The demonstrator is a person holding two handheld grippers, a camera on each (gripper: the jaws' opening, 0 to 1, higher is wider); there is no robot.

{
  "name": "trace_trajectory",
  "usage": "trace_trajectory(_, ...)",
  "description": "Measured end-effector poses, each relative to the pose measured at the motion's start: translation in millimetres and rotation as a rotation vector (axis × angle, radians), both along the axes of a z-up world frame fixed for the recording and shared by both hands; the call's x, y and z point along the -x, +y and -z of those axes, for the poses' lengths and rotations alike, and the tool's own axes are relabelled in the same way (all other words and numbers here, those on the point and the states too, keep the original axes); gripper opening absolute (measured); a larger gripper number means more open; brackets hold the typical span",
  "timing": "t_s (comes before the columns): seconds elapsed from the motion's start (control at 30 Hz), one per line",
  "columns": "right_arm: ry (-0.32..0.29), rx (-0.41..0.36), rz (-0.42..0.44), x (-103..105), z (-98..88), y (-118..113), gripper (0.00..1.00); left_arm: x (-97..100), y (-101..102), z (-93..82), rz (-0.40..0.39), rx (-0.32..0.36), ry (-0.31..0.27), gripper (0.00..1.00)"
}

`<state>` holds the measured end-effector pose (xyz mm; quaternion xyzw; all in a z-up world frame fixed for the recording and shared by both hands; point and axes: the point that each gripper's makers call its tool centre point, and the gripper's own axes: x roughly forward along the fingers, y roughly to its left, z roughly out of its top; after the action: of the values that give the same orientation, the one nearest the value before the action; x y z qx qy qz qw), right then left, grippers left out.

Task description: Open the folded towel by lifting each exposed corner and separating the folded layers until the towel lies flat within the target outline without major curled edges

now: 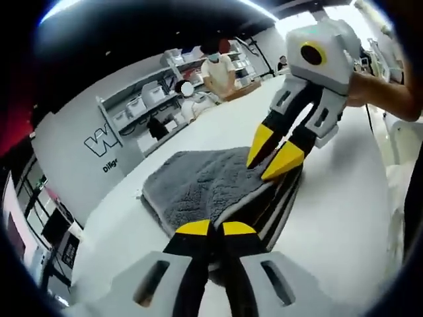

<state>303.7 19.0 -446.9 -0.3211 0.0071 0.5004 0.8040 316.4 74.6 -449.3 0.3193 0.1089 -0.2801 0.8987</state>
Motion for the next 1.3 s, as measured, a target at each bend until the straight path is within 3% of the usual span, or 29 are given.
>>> trace_trajectory(0.17,-0.058,0.073,-0.018,3,-0.5,8,0.07,1.3,-3,-4.7,0.014,-0.078,-0.036,0.03)
trace_trajectory(0.6,-0.128,0.139,-0.068,5,-6.5,27,0.13,2.4,-5,-12.5,0.048,-0.255,-0.106,0.03)
trace_trajectory(0.73,-0.156,0.147,-0.068,4,-10.4,33,0.18,1.9,-8,-16.1,0.058,-0.253,-0.115,0.02)
trace_trajectory(0.9,-0.17,0.145,-0.076,5,-13.1,38,0.17,1.2,-8,-18.0,0.057,-0.235,-0.117,0.02)
trace_trajectory(1.0,-0.226,0.186,-0.065,-1,-11.5,44,0.17,3.6,-9,-22.7,0.067,-0.246,-0.132,0.02)
trace_trajectory(1.3,-0.297,0.252,-0.073,-4,-8.8,52,0.16,3.3,-9,-23.0,0.089,-0.331,-0.154,0.02)
